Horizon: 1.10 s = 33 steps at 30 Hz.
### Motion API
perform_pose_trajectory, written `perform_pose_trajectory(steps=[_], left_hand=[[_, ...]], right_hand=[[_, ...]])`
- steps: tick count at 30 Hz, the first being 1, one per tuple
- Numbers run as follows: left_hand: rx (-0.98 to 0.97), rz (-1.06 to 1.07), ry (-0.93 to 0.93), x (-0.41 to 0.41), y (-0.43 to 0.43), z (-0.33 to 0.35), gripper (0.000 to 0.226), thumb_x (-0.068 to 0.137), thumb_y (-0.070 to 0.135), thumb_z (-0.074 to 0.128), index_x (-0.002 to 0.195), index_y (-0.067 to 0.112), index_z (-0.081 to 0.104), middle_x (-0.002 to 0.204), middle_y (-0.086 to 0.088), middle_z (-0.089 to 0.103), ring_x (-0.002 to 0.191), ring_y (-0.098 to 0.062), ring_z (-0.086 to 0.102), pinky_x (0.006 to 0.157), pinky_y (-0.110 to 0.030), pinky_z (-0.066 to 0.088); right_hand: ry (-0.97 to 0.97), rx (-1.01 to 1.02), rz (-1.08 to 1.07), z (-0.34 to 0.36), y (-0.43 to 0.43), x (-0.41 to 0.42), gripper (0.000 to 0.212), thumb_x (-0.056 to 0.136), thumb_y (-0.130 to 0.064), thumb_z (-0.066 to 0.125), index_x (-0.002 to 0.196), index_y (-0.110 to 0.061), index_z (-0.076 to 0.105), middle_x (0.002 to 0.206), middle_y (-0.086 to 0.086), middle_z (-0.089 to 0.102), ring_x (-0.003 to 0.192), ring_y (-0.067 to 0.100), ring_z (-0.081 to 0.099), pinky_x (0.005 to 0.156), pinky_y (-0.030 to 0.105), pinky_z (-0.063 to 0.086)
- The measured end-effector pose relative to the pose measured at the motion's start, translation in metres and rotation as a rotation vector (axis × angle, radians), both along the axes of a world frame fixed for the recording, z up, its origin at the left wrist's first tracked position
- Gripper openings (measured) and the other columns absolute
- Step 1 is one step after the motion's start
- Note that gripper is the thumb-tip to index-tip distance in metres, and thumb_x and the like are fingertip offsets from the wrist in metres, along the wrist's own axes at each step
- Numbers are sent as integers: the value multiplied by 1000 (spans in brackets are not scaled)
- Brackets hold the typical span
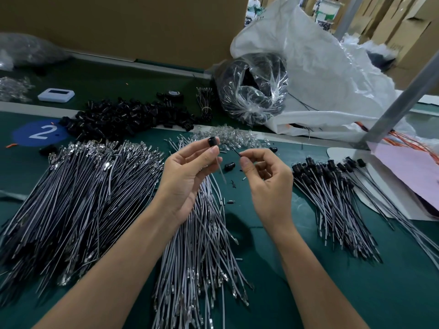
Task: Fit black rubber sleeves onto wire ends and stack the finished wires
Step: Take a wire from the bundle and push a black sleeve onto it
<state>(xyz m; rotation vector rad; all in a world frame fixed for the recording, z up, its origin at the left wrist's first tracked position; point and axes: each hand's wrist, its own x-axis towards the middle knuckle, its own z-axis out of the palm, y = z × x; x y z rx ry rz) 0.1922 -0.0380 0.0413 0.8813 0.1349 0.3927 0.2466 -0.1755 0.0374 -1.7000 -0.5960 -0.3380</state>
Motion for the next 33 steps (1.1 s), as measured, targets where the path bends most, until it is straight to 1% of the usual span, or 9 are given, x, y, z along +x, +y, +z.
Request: perform_pose_trajectory(steps=[6,10,19,23,27,28,30,32,33], left_hand=[[37,-8,-23,0,0,1,24,68,10,72,89,16,80,88,3,75,77,-5,67,74,-17,53],[92,-7,-52,0,0,1,26,68,10,70,91,19,80,95,6,75,84,-1,65,78,-15,52],[136,-6,-86,1,1,-2,32,70,6,68,98,18,77,97,7,73,85,0,62,82,-15,50],[157,2,-76,0,1,-1,32,69,7,69,98,16,76,93,8,74,85,0,64,81,-14,51],[215,2,-42,-1,-7,0,25,67,12,72,90,20,78,85,5,75,80,-5,67,77,-16,54],[199,2,-30,0,-8,-1,24,68,13,71,92,18,76,84,4,75,78,-7,68,75,-17,55],[163,12,-11,2,-9,-1,25,74,13,69,98,11,70,86,-1,74,79,-13,70,75,-19,55],[125,8,-18,3,-8,-2,21,85,7,64,106,4,63,93,-6,75,85,-17,72,76,-21,56],[107,2,-27,3,-7,-2,19,90,4,59,109,1,61,96,-9,75,88,-19,73,76,-21,56]], right_hand=[[-4,-5,-7,-1,0,1,12,91,-3,64,91,-14,70,80,-4,66,66,3,54,58,15,40],[-14,-9,-12,-1,0,1,11,92,-4,63,92,-12,71,84,-1,67,68,3,55,60,15,40],[-23,-14,-12,-2,0,1,11,92,-3,63,92,-12,71,85,1,67,69,5,55,60,16,39],[-16,5,-11,-2,0,1,13,93,-5,62,92,-15,69,79,-7,63,62,2,50,57,14,37],[22,38,3,0,-1,1,6,93,-15,64,93,-19,68,70,-18,57,59,0,45,57,14,37],[42,32,22,0,-2,1,3,91,-18,67,92,-20,69,68,-18,57,58,0,44,57,15,37],[95,-10,75,1,-2,0,3,86,-25,72,88,-22,70,72,-12,65,59,3,44,57,24,41],[127,-55,117,1,-1,-2,6,83,-29,75,86,-25,72,79,-6,72,59,10,44,58,37,43],[130,-67,125,1,0,-3,5,83,-30,75,86,-27,72,81,-4,73,59,16,44,59,40,44]])
